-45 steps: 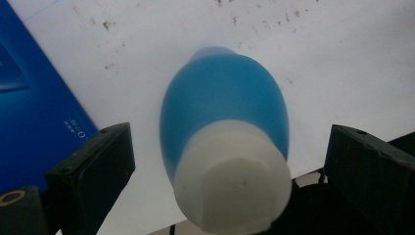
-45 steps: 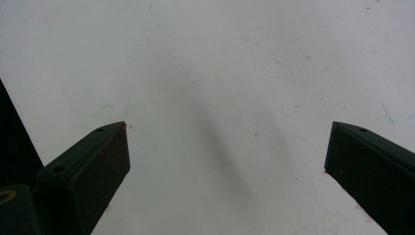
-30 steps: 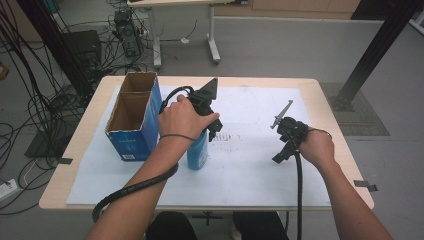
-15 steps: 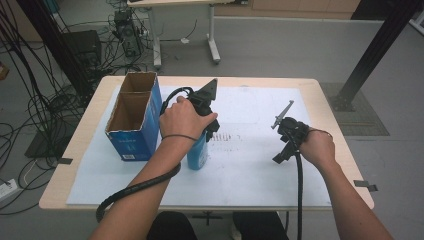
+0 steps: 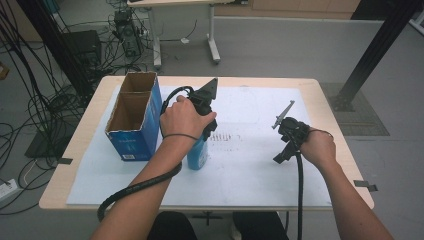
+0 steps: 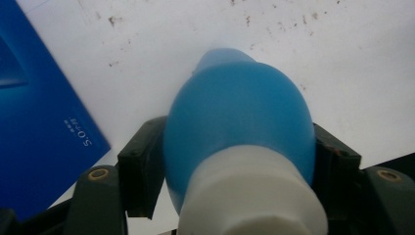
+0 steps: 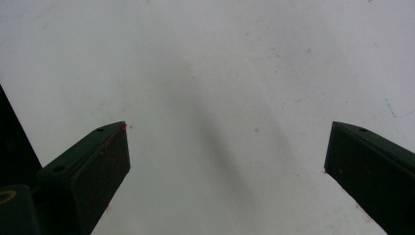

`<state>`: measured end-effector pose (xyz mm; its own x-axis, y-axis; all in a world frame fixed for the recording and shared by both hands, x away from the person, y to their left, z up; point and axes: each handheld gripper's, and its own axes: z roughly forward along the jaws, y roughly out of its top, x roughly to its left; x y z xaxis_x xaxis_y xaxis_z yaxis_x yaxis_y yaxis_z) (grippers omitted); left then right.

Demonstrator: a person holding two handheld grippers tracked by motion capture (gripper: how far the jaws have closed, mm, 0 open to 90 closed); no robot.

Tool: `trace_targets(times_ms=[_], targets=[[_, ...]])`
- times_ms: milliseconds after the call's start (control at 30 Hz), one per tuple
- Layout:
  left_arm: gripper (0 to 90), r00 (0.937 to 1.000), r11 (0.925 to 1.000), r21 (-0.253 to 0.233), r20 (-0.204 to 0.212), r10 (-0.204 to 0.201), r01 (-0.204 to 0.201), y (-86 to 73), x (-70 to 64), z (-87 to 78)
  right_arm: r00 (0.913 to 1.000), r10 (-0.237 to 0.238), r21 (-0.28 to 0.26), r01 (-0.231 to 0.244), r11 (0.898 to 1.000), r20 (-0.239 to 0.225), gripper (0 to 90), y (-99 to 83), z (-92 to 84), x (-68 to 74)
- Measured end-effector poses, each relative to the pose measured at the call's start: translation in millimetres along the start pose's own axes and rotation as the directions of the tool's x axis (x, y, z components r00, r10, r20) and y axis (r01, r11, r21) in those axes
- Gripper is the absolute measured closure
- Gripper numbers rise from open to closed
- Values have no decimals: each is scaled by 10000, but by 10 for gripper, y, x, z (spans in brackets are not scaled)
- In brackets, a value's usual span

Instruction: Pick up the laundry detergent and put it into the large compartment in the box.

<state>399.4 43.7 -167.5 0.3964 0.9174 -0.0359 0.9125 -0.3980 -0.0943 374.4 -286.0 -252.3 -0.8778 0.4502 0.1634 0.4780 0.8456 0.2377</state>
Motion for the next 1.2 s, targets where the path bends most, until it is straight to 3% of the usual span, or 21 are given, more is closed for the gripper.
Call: trace_targets(times_ms=[1200], targets=[[370,9999,9999,-14,-67,101,-101,-7,-17,1,9998,-13,33,12,10000,188,32,27,-29,46]])
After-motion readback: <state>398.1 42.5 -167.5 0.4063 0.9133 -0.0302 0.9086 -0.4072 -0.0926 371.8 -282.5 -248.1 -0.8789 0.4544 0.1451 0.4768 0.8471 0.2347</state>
